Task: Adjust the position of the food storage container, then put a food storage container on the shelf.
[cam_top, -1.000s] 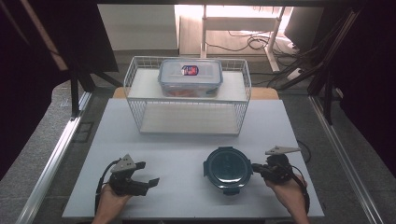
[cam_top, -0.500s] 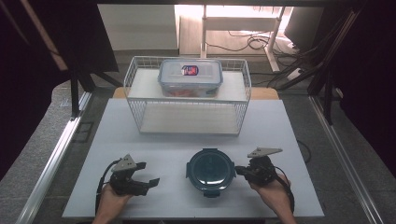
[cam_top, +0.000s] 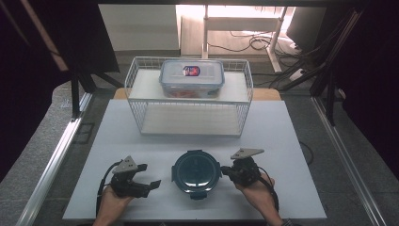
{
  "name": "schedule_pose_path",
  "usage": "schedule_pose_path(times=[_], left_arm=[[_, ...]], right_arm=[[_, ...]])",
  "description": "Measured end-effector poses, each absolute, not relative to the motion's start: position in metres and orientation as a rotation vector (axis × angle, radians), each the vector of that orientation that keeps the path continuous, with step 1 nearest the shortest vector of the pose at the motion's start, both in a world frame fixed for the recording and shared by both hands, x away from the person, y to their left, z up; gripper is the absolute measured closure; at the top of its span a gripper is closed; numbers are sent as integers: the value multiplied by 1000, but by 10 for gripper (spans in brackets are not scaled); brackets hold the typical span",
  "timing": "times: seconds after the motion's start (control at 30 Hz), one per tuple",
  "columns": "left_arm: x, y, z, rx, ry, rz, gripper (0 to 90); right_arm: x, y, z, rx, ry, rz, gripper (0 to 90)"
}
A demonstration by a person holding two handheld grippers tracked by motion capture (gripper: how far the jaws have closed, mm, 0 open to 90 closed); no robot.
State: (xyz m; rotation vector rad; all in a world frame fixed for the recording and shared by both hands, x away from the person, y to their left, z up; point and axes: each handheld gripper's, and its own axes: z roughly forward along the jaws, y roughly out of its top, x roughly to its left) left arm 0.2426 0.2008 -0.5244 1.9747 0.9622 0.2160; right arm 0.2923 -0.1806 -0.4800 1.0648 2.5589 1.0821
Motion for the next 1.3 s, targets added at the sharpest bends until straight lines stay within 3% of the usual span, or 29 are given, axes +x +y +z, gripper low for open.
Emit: schedule_pose_path(times=[0.2,0.43,0.67,0.8,0.87,1.13,1.3], left_arm=[[242,203,-524,1974,964,210,126],[242,201,-525,1997,948,176,109],[241,201,-526,1994,945,192,99],[242,201,-528,1992,944,196,86],[242,201,-529,1993,944,193,81],[244,204,-530,1956,967,119,84],[243,203,-531,1963,930,157,61]], right_arm=[[294,-184,-478,992,2572,1088,878],[289,-199,-469,931,2505,1134,706],[285,-207,-474,936,2468,1274,196],[284,-209,-478,916,2421,1271,34],[284,-210,-481,918,2424,1265,0],[289,-213,-490,952,2458,1233,0],[288,-213,-487,950,2459,1259,0]])
